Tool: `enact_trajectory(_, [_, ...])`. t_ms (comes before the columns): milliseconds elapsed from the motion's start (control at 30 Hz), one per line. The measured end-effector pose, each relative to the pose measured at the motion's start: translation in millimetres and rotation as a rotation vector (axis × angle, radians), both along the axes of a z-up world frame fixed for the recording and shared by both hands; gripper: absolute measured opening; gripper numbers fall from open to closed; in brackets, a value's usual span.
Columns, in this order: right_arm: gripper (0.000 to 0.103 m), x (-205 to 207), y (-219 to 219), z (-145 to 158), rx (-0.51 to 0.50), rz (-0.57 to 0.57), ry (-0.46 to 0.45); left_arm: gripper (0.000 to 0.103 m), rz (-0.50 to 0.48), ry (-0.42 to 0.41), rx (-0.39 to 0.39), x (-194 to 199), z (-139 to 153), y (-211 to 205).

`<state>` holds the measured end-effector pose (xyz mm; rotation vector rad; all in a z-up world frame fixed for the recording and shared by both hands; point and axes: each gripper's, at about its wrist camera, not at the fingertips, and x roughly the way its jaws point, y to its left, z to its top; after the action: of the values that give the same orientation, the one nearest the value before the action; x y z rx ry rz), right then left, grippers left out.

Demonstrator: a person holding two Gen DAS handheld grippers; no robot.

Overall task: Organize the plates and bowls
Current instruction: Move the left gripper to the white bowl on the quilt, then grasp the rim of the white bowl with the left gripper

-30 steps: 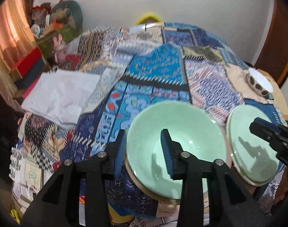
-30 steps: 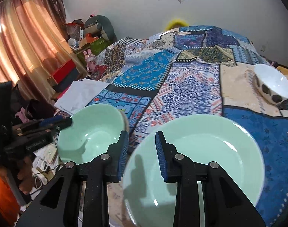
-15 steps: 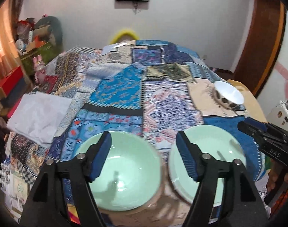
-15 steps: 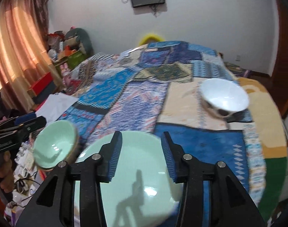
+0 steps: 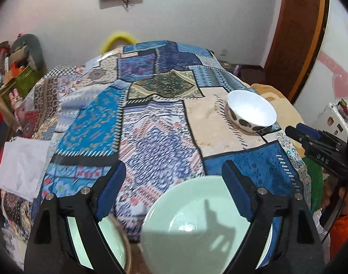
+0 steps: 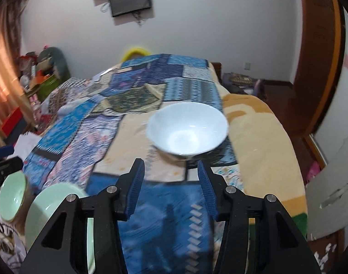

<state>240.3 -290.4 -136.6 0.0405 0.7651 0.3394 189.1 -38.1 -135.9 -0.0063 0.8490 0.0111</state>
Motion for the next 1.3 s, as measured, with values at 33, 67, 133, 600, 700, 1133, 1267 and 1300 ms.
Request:
enact_trajectory(33, [0.045, 7.5, -5.1, -3.0, 0.008, -0.009, 0.01, 0.086, -0.008, 0.007, 0.007, 7.9, -2.4, -4.7])
enact_trajectory(67, [0.045, 12.9, -7.8, -5.7, 0.008, -0.016, 0.015, 0.086, -0.015, 0.014, 0.012, 13.9, -4.1, -8.4])
enact_trajectory(133, [0.045, 26.9, -14.0, -12.4, 0.0, -0.039, 0.027, 0.086, -0.028, 0.034, 0.016, 26.5, -9.6, -15.5])
enact_trajectory(600, [0.028, 98.7, -26.5, -54.1, -0.004, -0.058, 0.172, 0.086, -0.106, 0.114, 0.024, 72.6, -45.6, -44.1])
enact_trajectory(700, [0.027, 106.9, -22.9, -57.5, -0.028, -0.056, 0.171, 0.086, -0.114, 0.122, 0.025, 77.9, -50.2, -46.4])
enact_trajectory(1133, [0.02, 109.2, 0.6, -56.2, -0.081, 0.095, 0.15, 0.086, -0.084, 0.119, 0.02, 104.4, -49.9, -50.0])
enact_trajectory(1267, [0.02, 99.0, 12.2, -53.7, -0.088, 0.156, 0.14, 0.086, -0.077, 0.131, 0.023, 120.1, -55.0, -54.2])
enact_trajectory(1300, [0.02, 95.6, 14.4, -53.0, -0.088, 0.173, 0.138, 0.086, -0.073, 0.134, 0.024, 124.1, -57.3, -54.8])
